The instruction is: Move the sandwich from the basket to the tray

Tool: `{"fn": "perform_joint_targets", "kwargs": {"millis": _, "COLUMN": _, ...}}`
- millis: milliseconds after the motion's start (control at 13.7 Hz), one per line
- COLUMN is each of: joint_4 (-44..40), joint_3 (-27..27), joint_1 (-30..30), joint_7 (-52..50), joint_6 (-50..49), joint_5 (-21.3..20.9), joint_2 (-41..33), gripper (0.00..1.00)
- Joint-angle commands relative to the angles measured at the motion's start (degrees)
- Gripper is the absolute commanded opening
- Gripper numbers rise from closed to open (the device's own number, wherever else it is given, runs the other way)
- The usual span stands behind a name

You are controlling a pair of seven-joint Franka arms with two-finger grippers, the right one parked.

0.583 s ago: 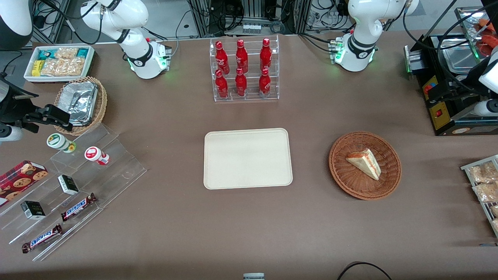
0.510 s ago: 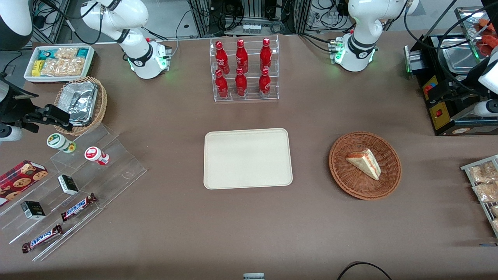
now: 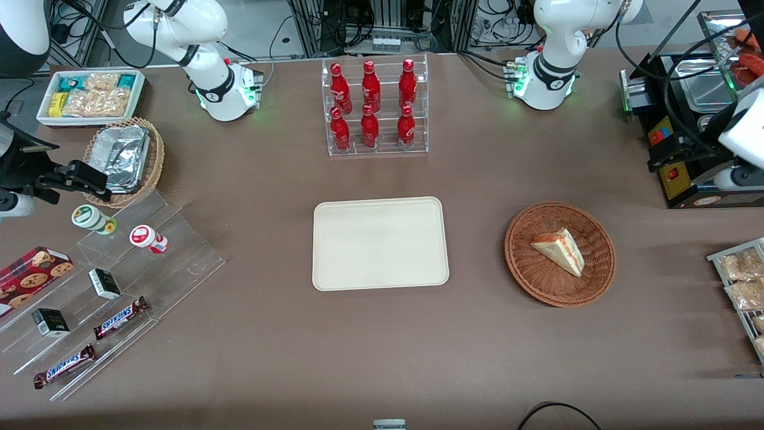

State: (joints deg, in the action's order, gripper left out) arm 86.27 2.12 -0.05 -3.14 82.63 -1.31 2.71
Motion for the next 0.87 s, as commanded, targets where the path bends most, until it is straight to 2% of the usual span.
{"fn": "perform_joint_targets", "kwargs": {"millis": 0, "joint_4": 7.47, "joint_3": -0.01, "joint_1": -0.65, "joint_7": -2.65, "joint_6": 7.16, "joint_5": -0.80, "joint_2": -0.95, "gripper": 1.00}}
{"fn": "perform_joint_targets", "kwargs": {"millis": 291, "joint_4": 19.52, "joint_3": 1.66, "joint_1": -0.74, "joint_7": -15.29, "joint_6": 21.92, "joint_5": -0.62, "joint_2": -1.48, "gripper": 1.00}}
{"fn": "perform_joint_targets", "kwargs": {"millis": 583, "joint_4": 26.12, "joint_3": 3.59, "joint_1": -0.74, "joint_7": -32.50, "joint_6": 33.17, "joint_5": -0.80, "joint_2": 0.36, "gripper": 1.00}}
{"fn": "perform_joint_targets", "kwargs": {"millis": 801, "joint_4": 30.88, "joint_3": 4.20, "joint_1": -0.92, "joint_7": -40.78, "joint_6": 41.63, "joint_5": -0.97, "joint_2": 1.85, "gripper": 1.00}}
